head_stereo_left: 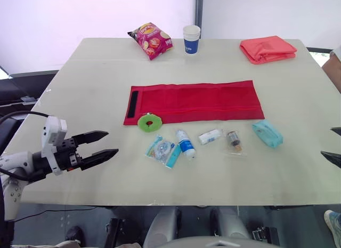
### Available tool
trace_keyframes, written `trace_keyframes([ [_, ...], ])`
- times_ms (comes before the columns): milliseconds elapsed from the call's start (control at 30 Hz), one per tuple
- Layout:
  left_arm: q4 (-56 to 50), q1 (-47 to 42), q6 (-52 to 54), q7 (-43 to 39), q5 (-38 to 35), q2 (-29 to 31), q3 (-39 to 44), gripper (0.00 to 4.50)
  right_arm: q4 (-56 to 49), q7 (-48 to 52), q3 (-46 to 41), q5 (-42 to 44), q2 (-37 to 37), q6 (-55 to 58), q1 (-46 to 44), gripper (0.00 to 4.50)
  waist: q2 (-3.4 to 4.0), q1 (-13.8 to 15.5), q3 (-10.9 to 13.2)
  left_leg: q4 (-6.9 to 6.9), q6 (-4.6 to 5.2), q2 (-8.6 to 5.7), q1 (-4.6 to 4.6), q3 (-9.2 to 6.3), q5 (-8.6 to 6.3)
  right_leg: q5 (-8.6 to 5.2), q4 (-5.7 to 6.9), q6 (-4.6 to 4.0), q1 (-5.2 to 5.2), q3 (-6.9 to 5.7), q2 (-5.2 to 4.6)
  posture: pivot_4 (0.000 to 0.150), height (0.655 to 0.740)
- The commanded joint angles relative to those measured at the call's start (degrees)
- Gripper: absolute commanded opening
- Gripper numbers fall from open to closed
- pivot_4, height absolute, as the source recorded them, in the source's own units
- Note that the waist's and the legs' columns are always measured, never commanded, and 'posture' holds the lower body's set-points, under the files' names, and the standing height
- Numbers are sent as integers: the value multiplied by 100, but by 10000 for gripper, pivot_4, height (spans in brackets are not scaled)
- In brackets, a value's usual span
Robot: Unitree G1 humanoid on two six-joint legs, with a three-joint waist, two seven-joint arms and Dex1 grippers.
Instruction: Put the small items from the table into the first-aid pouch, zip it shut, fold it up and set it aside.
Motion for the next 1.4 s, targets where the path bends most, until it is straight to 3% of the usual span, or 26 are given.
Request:
trace_keyframes([
  [33,-135,-54,-19,30,-13,6,10,45000,-127,24,-97,112,-8,-21,-30,44138,0,0,0,0,0,0,0,0,0,0,0,0,0,0,0,1500,7400],
  [733,-256,-420,340,409,-256,-189,-153,45000,-572,-323,-11,403,123,268,-283,44138,0,3,0,0,0,0,-1,-1,0,0,0,0,0,-1,-1,1500,7400],
  [933,-584,-727,1291,1328,-580,-243,-124,45000,-1778,-887,414,967,282,715,-679,44138,0,-11,1,0,0,0,-1,-3,0,1,3,1,-2,0,0,1500,7400],
  [1033,-758,-926,1931,1711,-504,45,-367,45000,-2434,-1131,732,1221,305,925,-849,44138,-2,0,2,0,0,1,-2,-9,0,1,5,1,-2,-5,2,1500,7400],
  [1167,-513,-1622,3267,1706,-960,434,-919,45000,-3115,-1394,1281,1420,276,1109,-1142,44138,-5,20,4,6,0,-4,-10,-18,0,1,4,2,-4,-15,2,1500,7400],
  [1267,-441,-1859,3860,1764,-1285,301,-1051,45000,-3446,-1674,1598,1603,346,1211,-1430,44138,-6,5,5,6,0,-7,-10,-15,0,1,3,3,-5,-28,2,1500,7400],
  [1400,-851,-1539,4535,1990,-1865,88,-780,45000,-3760,-1852,1807,1755,350,1299,-1519,44138,-8,-29,8,5,-2,-2,-12,-14,1,0,4,2,-12,-26,4,1500,7400],
])
